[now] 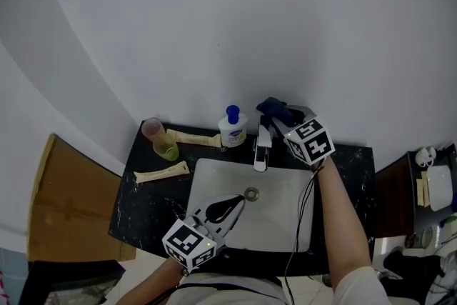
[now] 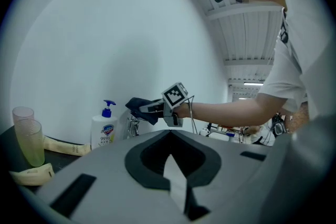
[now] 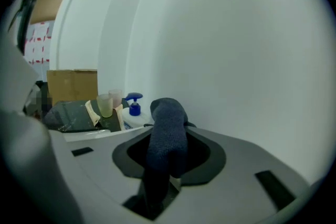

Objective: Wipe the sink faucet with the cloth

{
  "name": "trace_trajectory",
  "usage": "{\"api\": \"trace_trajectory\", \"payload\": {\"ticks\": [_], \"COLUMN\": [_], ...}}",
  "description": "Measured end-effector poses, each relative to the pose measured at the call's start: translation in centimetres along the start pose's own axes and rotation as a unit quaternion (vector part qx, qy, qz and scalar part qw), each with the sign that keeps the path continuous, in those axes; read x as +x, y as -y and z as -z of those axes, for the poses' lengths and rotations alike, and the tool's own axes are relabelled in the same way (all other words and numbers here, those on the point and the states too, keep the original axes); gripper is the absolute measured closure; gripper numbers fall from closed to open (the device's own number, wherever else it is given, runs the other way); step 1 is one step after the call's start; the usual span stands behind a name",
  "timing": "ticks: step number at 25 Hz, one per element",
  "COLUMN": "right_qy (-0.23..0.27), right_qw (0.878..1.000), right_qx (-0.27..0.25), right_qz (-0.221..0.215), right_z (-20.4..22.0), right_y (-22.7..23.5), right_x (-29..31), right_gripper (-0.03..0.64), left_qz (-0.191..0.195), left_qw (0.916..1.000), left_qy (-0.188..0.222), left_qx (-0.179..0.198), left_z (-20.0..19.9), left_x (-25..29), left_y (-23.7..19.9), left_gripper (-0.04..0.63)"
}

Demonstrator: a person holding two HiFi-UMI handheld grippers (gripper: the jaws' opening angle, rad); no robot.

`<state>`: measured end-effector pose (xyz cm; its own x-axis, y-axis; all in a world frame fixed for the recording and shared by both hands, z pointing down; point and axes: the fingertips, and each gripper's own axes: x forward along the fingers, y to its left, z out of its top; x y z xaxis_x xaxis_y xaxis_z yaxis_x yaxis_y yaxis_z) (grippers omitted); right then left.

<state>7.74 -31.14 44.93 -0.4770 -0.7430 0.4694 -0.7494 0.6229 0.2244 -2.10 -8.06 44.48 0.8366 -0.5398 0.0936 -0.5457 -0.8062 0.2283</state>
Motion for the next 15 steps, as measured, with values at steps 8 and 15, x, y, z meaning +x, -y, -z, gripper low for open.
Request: {"api": "trace_trajectory", "payload": {"ticks": [8,15], "right_qy": [0.06,-0.013], "right_qw": [0.983,0.991], "right_qx": [0.012,0.04], "right_qz": [-0.174,-0.129], "right_z": [2.2,7.1], "right_y": [-13.4,-12.5], "right_x": [-8.9,-3.9], "right_gripper": [0.499,0.499], "left_qz": [-0.014,-0.01], "left_qw": [0.9998,0.9999], "left_qy": [0.012,0.006], "left_qx": [-0.007,-0.007], "left_z": [-0.7,-0.8], "left_x": [-0.9,-0.6], "left_y": [-1.1,-0.7], "left_gripper": [0.594,0.594]}}
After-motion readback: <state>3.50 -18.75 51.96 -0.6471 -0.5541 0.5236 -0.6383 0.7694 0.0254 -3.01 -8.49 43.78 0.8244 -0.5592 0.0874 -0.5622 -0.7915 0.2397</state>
